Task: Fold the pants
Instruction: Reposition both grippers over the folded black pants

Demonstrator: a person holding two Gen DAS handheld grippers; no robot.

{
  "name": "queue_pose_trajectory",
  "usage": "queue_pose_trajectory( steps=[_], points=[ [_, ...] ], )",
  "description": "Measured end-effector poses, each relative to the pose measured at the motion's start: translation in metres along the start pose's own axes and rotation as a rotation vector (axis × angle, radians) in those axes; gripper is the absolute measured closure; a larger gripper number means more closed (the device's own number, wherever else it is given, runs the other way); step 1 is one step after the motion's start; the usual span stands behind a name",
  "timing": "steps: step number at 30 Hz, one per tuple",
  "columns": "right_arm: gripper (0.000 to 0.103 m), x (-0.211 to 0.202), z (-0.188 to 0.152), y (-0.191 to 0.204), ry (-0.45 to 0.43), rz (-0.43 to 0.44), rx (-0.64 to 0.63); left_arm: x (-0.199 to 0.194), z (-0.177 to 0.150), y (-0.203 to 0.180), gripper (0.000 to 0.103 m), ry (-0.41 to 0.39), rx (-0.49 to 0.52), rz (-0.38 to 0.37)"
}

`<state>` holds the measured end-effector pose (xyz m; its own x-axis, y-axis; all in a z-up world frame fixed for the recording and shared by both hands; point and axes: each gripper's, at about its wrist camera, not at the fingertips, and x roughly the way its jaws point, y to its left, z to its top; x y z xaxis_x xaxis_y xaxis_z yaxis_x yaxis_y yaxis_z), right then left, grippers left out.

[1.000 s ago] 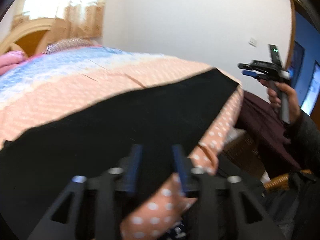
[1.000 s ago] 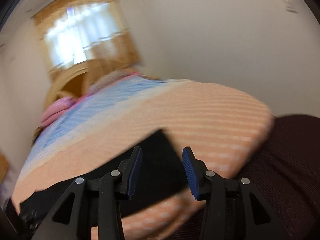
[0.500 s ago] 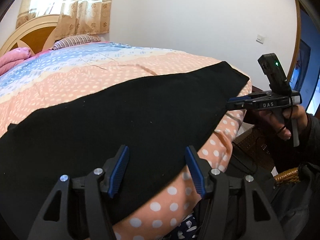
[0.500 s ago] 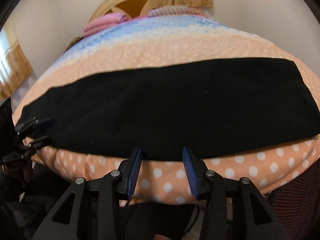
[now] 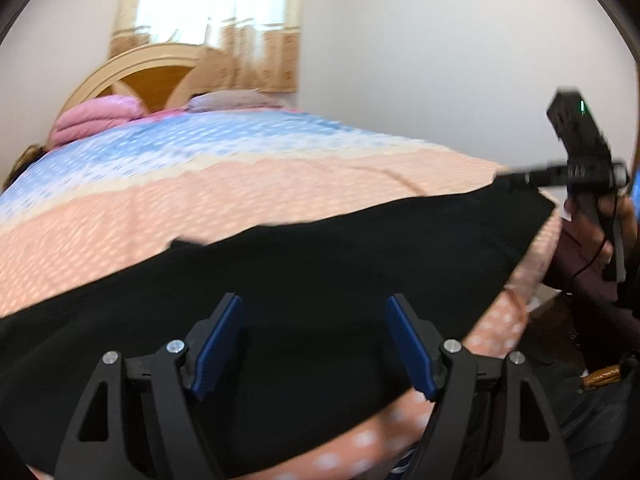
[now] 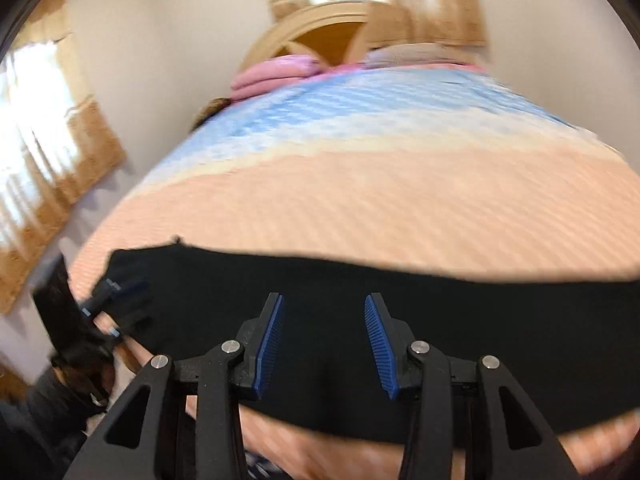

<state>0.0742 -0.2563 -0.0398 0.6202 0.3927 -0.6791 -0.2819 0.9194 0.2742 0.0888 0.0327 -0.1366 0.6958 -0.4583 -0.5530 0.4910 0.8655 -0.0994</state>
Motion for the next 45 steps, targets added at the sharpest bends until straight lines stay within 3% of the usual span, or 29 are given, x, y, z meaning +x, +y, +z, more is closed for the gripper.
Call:
queue_pose_trajectory(
  steps=[5,9,14,17,20,22,27,32,35,39,41,43,45],
  points=[
    [0.059,0.083,0.053,0.052,0.123,0.219,0.059,0.01,-0.021,0.016,0.026,0.056,-0.046,0.014],
    [0.059,0.151,0.074,0.091,0.244,0.319,0.121,0.008,-0.029,0.008,0.024,0.032,-0.012,0.029],
    [0.059,0.229,0.073,0.12,0.413,0.44,0.264,0.0,-0.033,0.013,0.021,-0.004,-0.036,0.01],
    [0.059,0.257,0.062,0.128,0.494,0.461,0.32,-0.012,-0.033,0.017,0.021,-0.025,-0.051,0.005],
    [0.08,0.273,0.059,0.133,0.537,0.491,0.344,-0.031,-0.031,0.03,0.018,-0.077,-0.063,0.066],
    [0.1,0.275,0.06,0.14,0.528,0.468,0.312,-0.04,-0.031,0.047,0.01,-0.097,-0.106,0.103],
    [0.101,0.239,0.078,0.166,0.369,0.449,0.165,-0.04,-0.049,0.092,0.01,-0.052,-0.269,0.131],
    [0.102,0.255,0.077,0.178,0.328,0.241,0.058,-0.036,-0.051,0.082,0.009,-0.044,-0.21,0.166],
    [0.102,0.267,0.067,0.17,0.33,0.239,0.047,-0.036,-0.053,0.078,0.009,-0.04,-0.187,0.184],
    [0.1,0.238,0.065,0.16,0.271,0.257,0.022,-0.048,-0.049,0.084,0.009,-0.065,-0.23,0.183],
    [0.096,0.215,0.063,0.152,0.228,0.22,-0.012,-0.052,-0.048,0.09,0.009,-0.081,-0.245,0.203],
    [0.076,0.183,0.057,0.141,0.174,0.213,-0.034,-0.056,-0.05,0.097,0.009,-0.084,-0.26,0.239],
    [0.062,0.158,0.047,0.132,0.145,0.225,-0.034,-0.056,-0.052,0.105,0.009,-0.077,-0.285,0.258]
  ],
)
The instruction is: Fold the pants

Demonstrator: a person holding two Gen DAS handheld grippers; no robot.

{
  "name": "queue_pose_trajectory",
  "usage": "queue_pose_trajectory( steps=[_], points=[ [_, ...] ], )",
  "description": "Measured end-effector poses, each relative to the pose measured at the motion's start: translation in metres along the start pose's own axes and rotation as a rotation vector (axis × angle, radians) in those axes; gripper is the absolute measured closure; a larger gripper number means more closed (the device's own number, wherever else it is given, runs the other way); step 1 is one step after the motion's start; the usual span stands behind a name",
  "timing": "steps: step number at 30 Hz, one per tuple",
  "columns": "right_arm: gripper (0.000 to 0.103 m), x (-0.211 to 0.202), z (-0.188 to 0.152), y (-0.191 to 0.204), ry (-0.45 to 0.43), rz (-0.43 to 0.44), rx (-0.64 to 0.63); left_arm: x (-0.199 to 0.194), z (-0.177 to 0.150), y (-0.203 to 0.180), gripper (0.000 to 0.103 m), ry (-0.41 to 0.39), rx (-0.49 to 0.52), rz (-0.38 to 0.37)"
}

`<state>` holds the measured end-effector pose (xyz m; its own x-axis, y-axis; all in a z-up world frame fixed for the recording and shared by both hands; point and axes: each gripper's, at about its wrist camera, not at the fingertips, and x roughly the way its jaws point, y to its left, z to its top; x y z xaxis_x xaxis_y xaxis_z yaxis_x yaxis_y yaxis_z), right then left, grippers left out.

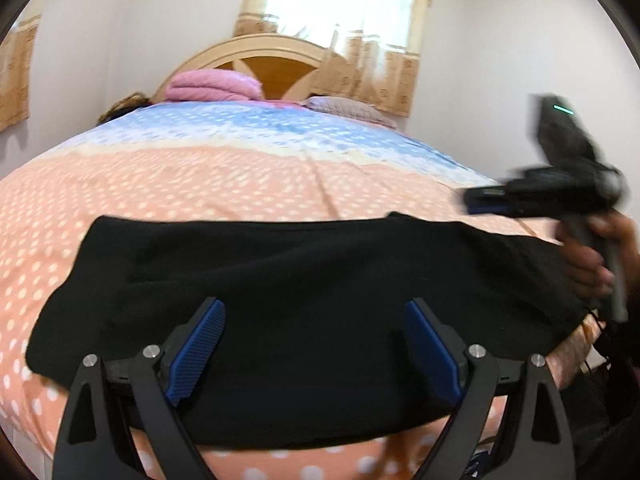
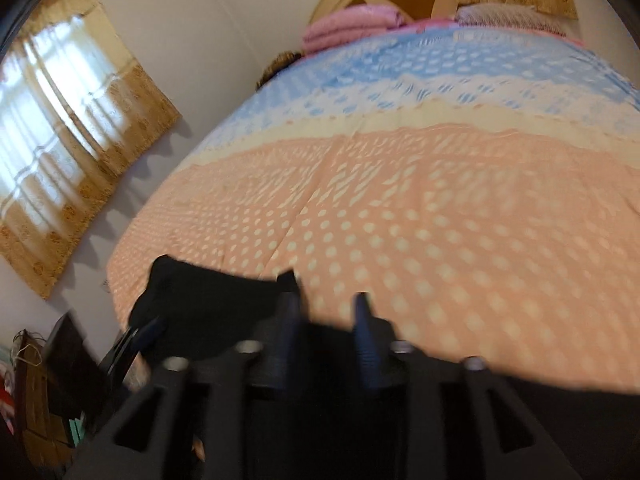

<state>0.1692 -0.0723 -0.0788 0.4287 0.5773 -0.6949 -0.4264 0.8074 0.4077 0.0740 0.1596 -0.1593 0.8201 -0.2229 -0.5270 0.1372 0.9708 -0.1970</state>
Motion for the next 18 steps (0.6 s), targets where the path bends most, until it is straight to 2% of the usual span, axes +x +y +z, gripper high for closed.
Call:
queue_pose_trajectory(
  steps=[3,6,9,13,18],
  points=[
    [0.06,-0.024,-0.024,-0.007,-0.014,-0.037,-0.019,0.004,-0.005,0.003,0.009,0.02,0.001,0.018],
    [0.06,-0.023,-0.044,-0.028,0.018,-0.154,-0.014,0.018,-0.002,-0.005,0.007,0.026,0.051,0.046],
    [0.06,-0.029,-0.051,-0.047,-0.013,-0.098,0.022,0.022,-0.005,-0.016,0.005,0.034,0.086,0.085],
    [0.058,-0.058,-0.055,-0.05,-0.071,-0.091,0.052,0.015,-0.001,-0.019,0.004,0.043,0.064,0.07],
    [0.058,-0.097,-0.076,-0.065,-0.102,-0.238,0.016,0.013,0.003,-0.026,0.004,0.049,0.058,0.07]
  ],
)
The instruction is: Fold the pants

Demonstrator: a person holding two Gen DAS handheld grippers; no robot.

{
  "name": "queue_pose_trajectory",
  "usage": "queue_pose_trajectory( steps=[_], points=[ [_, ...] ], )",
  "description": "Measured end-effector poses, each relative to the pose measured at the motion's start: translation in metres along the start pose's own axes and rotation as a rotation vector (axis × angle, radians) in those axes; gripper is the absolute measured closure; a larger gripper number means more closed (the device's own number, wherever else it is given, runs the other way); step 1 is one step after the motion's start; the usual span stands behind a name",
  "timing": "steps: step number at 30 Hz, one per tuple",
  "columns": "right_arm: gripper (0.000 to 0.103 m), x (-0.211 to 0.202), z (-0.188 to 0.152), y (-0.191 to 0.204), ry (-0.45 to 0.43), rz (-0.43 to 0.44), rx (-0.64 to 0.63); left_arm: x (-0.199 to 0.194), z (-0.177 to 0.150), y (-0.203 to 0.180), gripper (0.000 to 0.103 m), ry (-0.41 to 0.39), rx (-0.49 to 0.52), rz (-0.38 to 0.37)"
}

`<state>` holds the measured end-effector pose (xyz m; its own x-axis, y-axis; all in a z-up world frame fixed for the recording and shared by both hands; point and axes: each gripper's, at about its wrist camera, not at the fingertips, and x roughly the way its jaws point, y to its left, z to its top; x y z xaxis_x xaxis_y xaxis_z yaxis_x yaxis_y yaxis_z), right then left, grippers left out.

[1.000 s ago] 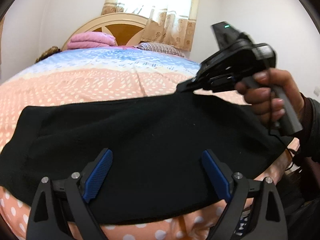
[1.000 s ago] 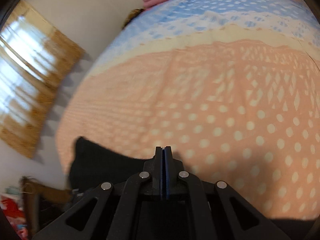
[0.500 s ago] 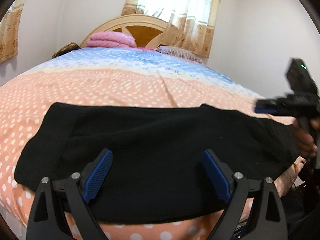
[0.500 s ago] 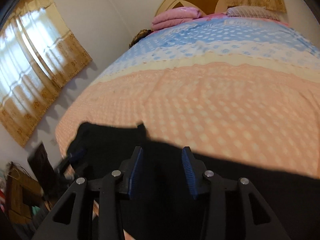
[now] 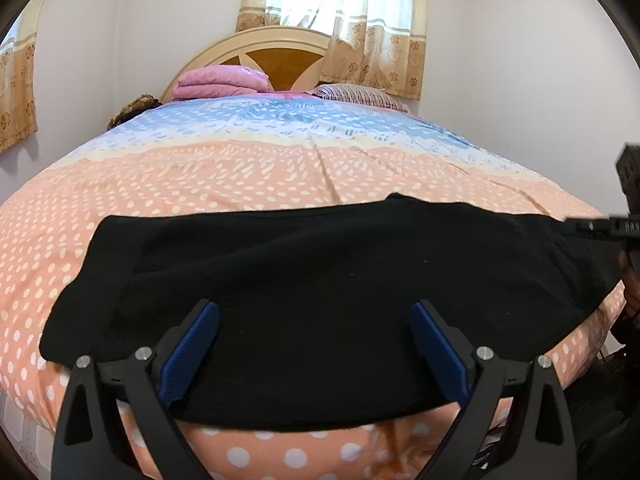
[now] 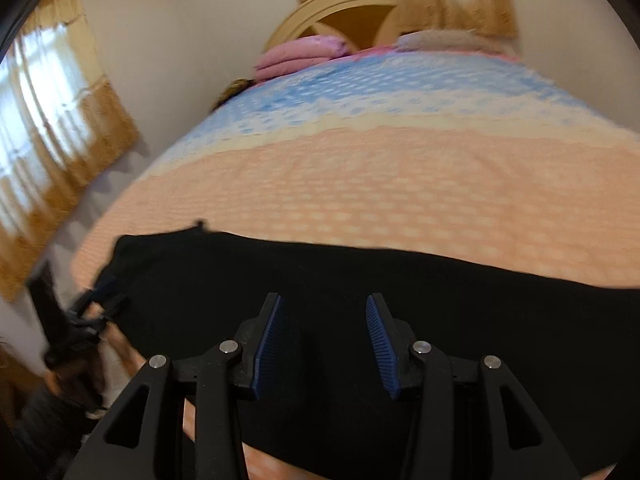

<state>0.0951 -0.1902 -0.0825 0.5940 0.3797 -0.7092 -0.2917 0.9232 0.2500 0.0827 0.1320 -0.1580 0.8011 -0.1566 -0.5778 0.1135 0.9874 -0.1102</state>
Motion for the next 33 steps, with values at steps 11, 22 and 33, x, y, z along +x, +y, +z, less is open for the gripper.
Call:
queue_pose_trajectory(
  steps=[11,22,33],
  points=[
    [0.055,-0.004,-0.038,-0.031,0.014,-0.253,-0.099,0.008,-0.005,-0.014,0.0,0.065,0.022,0.034],
    [0.039,0.0,-0.043,-0.018,-0.019,-0.272,-0.125,-0.015,0.022,0.102,0.0,0.01,-0.109,0.252],
    [0.037,-0.001,-0.049,-0.017,-0.02,-0.266,-0.14,0.005,-0.001,0.116,0.0,0.047,-0.2,0.308]
  ],
)
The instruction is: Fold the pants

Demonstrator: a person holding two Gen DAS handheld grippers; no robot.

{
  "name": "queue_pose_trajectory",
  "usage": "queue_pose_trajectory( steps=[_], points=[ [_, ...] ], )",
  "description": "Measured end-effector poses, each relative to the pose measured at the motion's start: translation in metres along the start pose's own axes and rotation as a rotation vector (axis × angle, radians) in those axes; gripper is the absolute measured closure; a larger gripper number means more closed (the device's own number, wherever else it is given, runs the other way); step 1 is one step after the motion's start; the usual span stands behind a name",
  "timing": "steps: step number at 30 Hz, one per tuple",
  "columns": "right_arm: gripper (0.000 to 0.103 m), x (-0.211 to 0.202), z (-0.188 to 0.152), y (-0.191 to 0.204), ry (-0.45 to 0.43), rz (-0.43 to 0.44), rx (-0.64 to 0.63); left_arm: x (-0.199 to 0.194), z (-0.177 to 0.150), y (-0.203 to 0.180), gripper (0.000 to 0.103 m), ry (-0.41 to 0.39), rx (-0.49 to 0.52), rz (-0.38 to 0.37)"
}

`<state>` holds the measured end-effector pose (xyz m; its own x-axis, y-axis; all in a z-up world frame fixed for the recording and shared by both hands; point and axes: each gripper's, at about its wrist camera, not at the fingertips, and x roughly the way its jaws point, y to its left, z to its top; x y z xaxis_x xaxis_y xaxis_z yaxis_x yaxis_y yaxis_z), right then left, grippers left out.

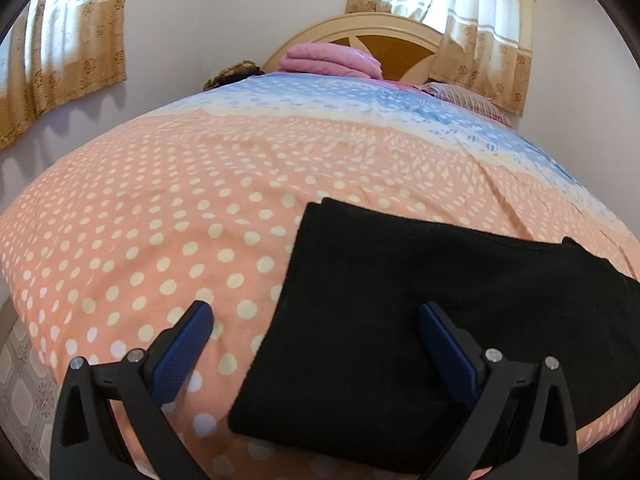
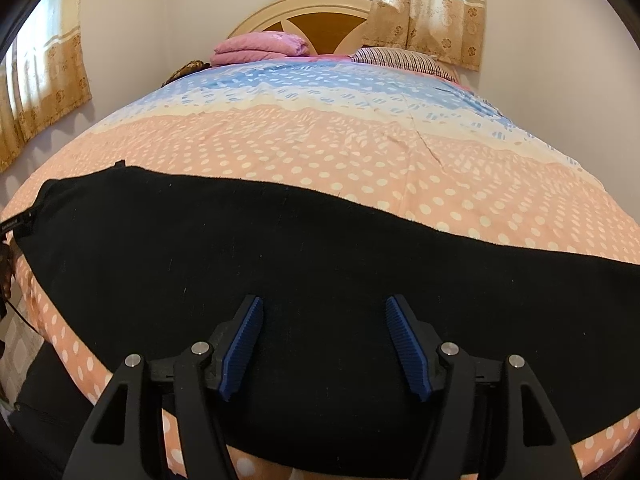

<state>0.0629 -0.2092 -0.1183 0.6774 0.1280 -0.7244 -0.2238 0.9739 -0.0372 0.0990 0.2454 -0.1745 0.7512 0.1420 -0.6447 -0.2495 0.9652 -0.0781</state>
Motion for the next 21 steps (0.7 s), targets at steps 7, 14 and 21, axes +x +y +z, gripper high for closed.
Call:
queue_pose_trajectory(
  steps=[7,14,21],
  points=[
    [0.037,-0.024,0.002,-0.028,-0.018,0.093,0.11,-0.05,0.009,-0.025,0.0,-0.117,0.047,0.061],
    [0.037,-0.097,-0.016,-0.109,-0.135,-0.129,0.264,-0.063,0.012,-0.113,0.0,-0.083,0.194,-0.21],
    [0.05,-0.151,-0.063,-0.219,-0.128,-0.376,0.565,-0.044,-0.001,-0.202,0.0,-0.033,0.333,-0.328]
  ],
)
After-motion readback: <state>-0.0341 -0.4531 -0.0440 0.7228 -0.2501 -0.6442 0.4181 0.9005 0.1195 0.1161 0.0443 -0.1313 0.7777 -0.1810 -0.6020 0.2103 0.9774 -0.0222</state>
